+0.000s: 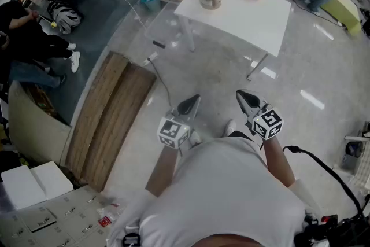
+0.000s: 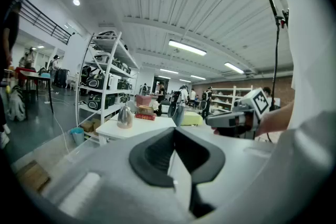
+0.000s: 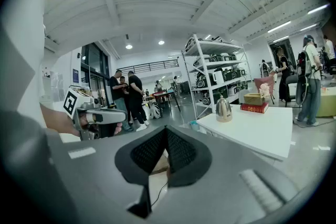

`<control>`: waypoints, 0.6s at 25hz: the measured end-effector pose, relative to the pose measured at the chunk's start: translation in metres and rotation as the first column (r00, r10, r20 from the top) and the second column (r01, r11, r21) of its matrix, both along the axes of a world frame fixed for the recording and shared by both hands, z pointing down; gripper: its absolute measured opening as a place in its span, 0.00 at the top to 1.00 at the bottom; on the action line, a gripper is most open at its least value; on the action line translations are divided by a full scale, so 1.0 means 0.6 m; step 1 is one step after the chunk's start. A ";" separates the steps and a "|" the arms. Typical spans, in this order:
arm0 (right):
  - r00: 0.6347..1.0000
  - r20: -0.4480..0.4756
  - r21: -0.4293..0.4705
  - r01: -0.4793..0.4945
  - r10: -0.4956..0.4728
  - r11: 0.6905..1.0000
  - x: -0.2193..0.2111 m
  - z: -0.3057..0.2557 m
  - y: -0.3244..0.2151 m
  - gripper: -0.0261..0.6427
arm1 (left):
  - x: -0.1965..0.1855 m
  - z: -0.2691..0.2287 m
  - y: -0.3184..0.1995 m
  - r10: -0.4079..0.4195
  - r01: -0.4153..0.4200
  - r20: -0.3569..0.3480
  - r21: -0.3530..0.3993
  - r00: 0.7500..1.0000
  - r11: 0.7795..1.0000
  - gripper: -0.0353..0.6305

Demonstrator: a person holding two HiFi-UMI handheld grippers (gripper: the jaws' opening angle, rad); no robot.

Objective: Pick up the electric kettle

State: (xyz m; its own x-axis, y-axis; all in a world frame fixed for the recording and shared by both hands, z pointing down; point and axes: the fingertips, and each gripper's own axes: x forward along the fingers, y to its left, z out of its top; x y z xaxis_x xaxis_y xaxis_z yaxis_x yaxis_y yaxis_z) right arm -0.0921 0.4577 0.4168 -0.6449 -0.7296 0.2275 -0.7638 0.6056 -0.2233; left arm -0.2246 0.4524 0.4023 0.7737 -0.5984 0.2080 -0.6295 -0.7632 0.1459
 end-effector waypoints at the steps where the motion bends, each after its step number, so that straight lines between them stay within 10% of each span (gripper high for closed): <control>1: 1.000 0.000 0.000 -0.001 0.001 1.000 0.001 0.000 0.001 0.96 | 0.000 0.001 0.001 0.000 0.000 0.000 -0.001 1.000 1.000 0.94; 15: 1.000 -0.004 0.003 0.023 -0.023 1.000 -0.003 0.004 0.011 0.96 | 0.005 0.004 0.014 -0.007 0.007 -0.002 0.005 1.000 1.000 0.94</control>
State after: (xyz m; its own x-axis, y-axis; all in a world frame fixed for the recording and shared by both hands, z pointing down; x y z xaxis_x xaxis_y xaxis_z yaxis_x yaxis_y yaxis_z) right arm -0.0941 0.4644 0.4193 -0.6607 -0.7154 0.2275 -0.7505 0.6236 -0.2187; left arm -0.2219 0.4607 0.4049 0.7700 -0.6047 0.2034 -0.6344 -0.7595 0.1437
